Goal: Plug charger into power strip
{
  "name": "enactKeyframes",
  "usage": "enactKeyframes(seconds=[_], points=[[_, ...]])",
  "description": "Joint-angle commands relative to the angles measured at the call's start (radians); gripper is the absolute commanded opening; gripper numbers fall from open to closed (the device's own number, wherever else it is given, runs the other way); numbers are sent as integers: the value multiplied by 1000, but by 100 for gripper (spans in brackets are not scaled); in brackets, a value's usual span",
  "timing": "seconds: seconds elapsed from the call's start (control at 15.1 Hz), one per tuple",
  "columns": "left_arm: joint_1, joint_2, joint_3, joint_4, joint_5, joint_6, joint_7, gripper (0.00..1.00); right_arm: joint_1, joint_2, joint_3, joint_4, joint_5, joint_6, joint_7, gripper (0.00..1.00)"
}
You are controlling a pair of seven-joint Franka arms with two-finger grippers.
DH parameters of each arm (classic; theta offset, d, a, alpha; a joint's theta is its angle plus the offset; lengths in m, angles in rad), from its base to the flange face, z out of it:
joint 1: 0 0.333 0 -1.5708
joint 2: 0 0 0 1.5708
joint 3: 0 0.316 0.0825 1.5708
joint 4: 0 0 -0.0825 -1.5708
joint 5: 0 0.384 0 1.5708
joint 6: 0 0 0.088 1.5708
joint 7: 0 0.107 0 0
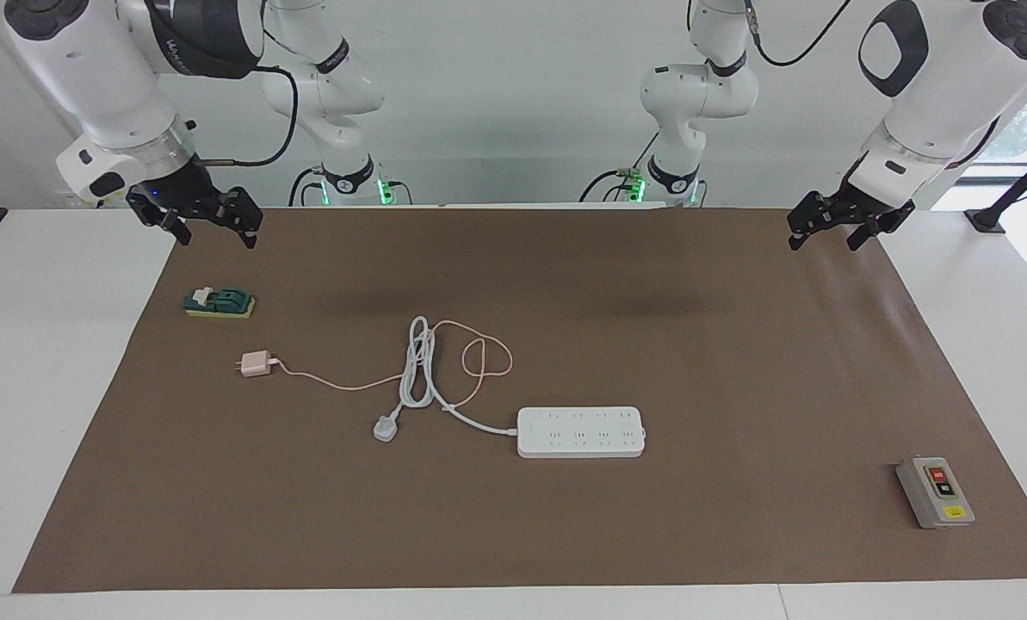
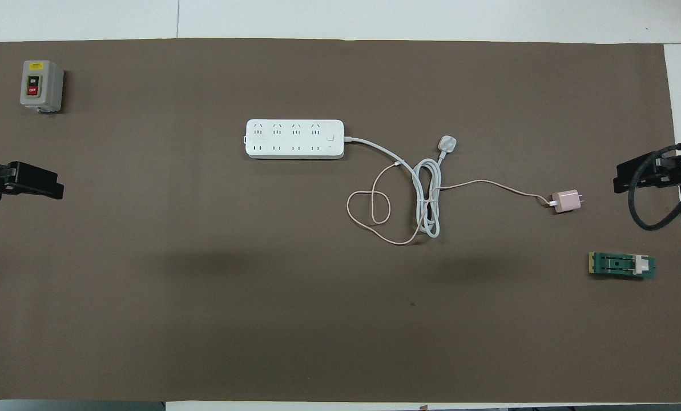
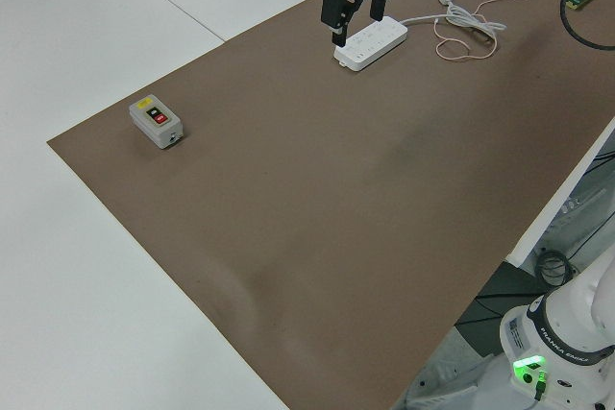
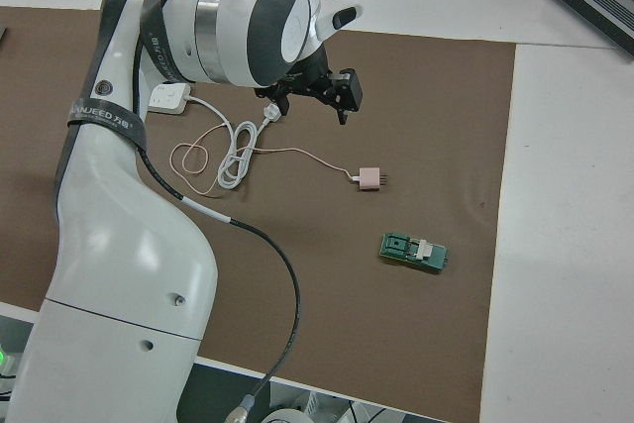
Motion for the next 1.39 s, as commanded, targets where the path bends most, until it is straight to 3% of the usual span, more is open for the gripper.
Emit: enactKeyframes(seconds=[0.0,0.93,1.19,1.32], points=[[-1,-11,3,-3,8,-5,8,100,-9,5,8,7,11,11,4,100],[-1,-23,8,3,2,-4,10,100,-22,-3,6,-10,13,-1,11,100],[-7,-22,5,-2,-53,27,8,100,-21,-1,6,-13,17,34,19,100],[-10,-23,3,-8,-128,39,10,100,-16,5,11,-16,17,42,144,100]])
